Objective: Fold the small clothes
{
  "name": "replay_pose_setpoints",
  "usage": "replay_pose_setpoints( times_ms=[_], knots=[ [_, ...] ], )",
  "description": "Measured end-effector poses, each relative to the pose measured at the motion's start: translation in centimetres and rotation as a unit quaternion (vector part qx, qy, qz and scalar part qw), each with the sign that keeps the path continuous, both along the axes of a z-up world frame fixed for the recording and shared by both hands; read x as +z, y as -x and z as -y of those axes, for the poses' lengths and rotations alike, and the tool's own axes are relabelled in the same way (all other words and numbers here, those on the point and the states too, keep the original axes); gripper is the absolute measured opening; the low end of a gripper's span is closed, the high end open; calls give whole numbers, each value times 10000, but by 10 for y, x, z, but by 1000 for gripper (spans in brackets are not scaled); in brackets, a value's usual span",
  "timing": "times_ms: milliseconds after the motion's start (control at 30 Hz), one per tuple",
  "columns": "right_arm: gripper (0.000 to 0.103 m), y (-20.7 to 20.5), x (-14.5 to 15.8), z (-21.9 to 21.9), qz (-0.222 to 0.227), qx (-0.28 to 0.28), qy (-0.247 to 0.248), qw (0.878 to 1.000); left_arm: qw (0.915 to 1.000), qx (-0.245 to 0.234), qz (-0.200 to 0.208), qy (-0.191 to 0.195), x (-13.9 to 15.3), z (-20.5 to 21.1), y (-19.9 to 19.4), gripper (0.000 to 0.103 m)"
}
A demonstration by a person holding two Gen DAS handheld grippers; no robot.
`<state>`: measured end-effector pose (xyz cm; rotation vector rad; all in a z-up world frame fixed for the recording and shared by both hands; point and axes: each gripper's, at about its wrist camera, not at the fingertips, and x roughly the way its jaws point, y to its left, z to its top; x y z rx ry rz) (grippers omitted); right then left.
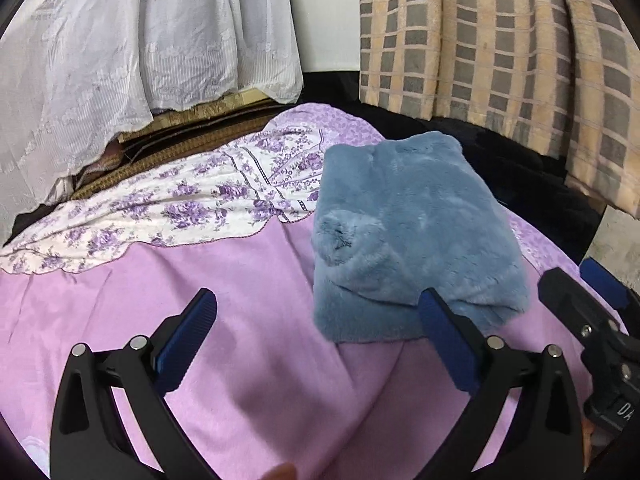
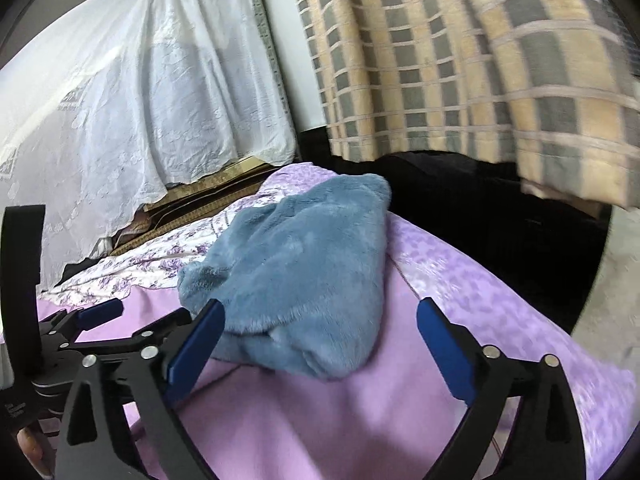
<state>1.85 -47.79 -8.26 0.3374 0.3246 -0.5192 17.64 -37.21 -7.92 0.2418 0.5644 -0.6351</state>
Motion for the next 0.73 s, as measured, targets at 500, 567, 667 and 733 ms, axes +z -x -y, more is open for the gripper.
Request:
replay_pose_setpoints(
  times_ms=[500,567,667,733],
  knots=[
    [99,26,-2,-9,-60,-82,-263,9996,9986,-286,392,228,23,-16,36,98],
    [99,27,-2,-8,-65,-82,-281,9995,9992,-233,198,266,22,-18,33,98],
    [99,28,-1,-12,-65,-57,-242,9997,9994,-144,212,248,20,-19,34,98],
    [99,29,0,-14,-70,-47,-205,9998,9994,-133,243,218,20,-19,36,98]
  ],
)
